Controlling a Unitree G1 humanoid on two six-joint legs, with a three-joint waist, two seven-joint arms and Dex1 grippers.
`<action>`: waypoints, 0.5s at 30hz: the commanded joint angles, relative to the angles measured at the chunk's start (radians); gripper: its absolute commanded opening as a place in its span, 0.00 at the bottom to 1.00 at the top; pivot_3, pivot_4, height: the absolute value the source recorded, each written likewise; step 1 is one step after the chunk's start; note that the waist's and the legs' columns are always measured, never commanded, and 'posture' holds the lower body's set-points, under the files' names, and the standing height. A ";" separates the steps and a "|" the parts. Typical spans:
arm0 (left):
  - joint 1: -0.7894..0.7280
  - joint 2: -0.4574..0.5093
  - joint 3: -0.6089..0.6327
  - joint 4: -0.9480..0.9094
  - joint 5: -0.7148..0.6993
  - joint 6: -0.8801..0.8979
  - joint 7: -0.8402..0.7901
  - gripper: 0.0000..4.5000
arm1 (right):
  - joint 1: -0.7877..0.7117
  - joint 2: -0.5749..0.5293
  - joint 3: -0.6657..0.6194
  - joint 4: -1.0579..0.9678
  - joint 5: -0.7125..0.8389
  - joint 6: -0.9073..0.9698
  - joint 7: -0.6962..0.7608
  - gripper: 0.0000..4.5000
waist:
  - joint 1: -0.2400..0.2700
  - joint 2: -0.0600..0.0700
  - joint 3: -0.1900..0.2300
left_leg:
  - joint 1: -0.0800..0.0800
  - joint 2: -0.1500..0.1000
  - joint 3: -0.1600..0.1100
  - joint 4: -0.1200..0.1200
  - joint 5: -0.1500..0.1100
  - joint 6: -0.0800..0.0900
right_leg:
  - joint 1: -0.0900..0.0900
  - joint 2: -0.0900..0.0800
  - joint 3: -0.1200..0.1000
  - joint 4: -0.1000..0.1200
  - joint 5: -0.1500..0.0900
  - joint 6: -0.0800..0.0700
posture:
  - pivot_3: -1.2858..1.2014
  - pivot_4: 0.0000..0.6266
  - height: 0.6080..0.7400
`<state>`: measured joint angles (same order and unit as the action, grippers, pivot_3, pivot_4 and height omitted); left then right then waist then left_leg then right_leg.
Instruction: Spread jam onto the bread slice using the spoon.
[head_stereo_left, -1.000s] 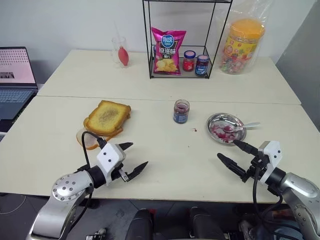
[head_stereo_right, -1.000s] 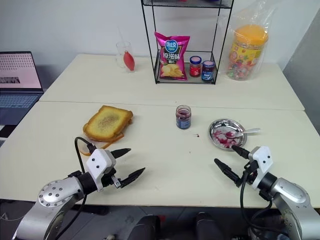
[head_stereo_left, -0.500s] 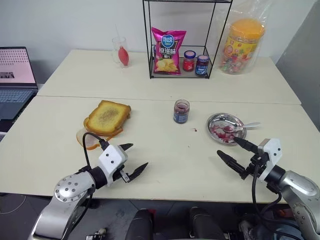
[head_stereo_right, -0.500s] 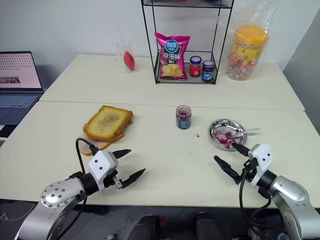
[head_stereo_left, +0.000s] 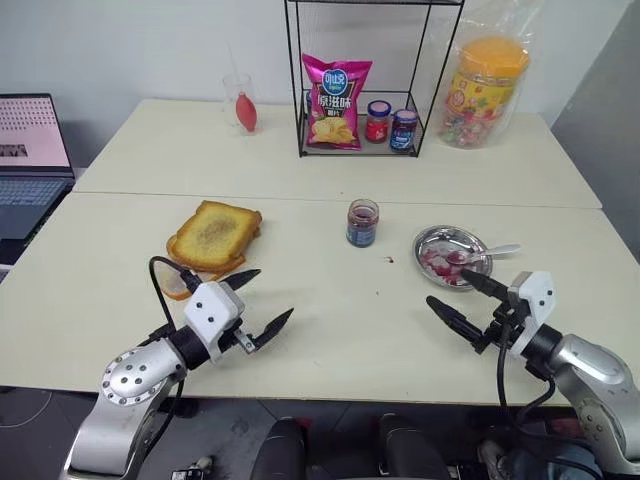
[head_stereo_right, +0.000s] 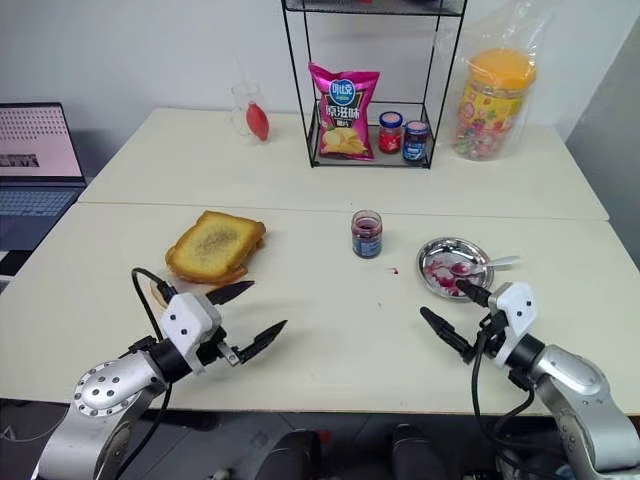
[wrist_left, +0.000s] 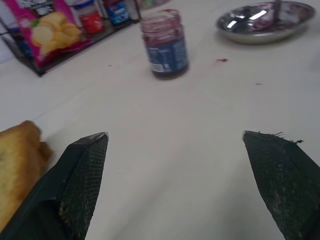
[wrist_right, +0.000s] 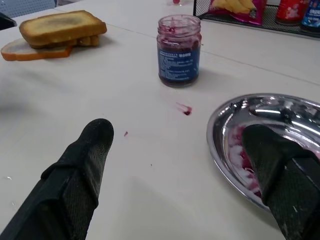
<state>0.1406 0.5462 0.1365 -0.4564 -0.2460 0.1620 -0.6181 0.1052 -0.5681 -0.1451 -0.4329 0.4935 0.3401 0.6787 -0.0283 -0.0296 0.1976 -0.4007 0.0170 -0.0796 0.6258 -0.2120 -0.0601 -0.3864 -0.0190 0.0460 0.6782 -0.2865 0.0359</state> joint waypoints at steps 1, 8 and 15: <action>-0.069 -0.043 0.121 0.025 -0.058 0.048 0.109 1.00 | -0.057 0.000 0.015 -0.072 0.028 0.050 -0.020 0.99 | 0.000 0.000 0.000 | 0.000 0.000 0.000 0.000 0.000 0.000 | 0.000 0.000 0.000 0.000 0.000 0.000 | 0.52 0.24 1.00; -0.268 -0.047 0.288 0.227 -0.145 0.249 0.274 1.00 | -0.198 -0.005 0.089 -0.131 0.028 0.155 -0.047 0.99 | -0.001 0.000 0.000 | 0.000 -0.001 -0.001 0.001 0.000 0.000 | 0.000 0.001 -0.001 0.001 0.004 0.007 | 0.52 0.24 1.00; -0.432 -0.008 0.316 0.398 -0.198 0.436 0.312 1.00 | -0.303 -0.014 0.124 -0.159 0.057 0.277 -0.064 0.99 | 0.000 -0.001 0.000 | -0.001 -0.002 -0.002 0.000 0.000 0.000 | 0.000 0.000 -0.001 0.000 0.004 0.009 | 0.52 0.24 1.00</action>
<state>-0.2305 0.5105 0.4368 -0.0924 -0.4076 0.5239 -0.3134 -0.1660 -0.5720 -0.0197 -0.5478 0.5272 0.5905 0.6150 -0.0282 -0.0307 0.1979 -0.4021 0.0150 -0.0812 0.6259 -0.2120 -0.0604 -0.3868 -0.0189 0.0451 0.6778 -0.2821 0.0449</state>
